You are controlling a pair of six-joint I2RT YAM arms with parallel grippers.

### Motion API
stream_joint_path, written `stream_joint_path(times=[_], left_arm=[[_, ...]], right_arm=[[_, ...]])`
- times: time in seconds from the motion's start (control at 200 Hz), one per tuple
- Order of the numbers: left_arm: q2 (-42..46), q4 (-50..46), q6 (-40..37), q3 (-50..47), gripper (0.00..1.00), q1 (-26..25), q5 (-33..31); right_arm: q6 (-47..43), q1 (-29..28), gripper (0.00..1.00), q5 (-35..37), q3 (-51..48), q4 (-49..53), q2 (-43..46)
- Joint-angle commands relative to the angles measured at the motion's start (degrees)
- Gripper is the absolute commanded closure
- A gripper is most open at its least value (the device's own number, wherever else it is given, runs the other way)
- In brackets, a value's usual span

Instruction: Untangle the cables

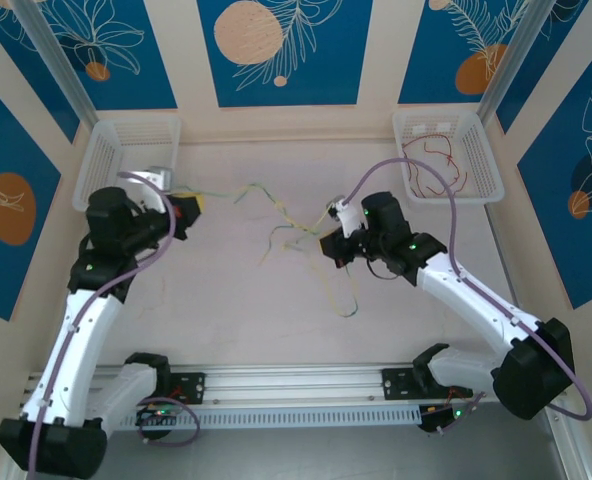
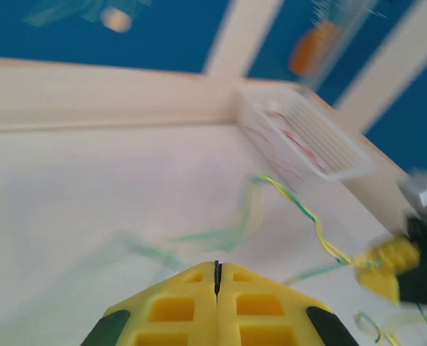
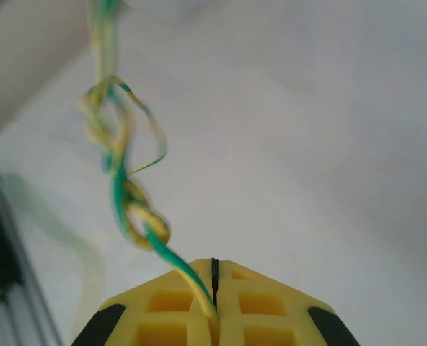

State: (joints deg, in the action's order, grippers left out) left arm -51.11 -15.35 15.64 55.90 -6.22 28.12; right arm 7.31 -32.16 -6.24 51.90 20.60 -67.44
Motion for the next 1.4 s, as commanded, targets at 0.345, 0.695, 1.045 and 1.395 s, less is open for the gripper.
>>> stream_joint_path(times=[0.345, 0.695, 1.045, 1.395], left_arm=[[-1.3, 2.0, 1.6, -0.9, 0.95, 1.7, 7.2], [-2.3, 9.1, 2.6, -5.8, 0.1, -4.3, 9.2], [-5.2, 8.0, 0.6, -4.8, 0.43, -7.0, 6.8], [-1.5, 25.5, 15.9, -12.7, 0.08, -7.1, 2.2]], right_arm=[[0.2, -0.9, 1.0, 4.6, -1.3, 1.0, 2.1], [-2.8, -1.5, 1.0, -1.4, -2.5, -2.4, 3.8], [-5.0, -4.2, 1.0, -1.5, -6.5, -8.2, 7.7], [-2.7, -6.9, 1.0, 22.3, -15.3, -19.5, 11.8]])
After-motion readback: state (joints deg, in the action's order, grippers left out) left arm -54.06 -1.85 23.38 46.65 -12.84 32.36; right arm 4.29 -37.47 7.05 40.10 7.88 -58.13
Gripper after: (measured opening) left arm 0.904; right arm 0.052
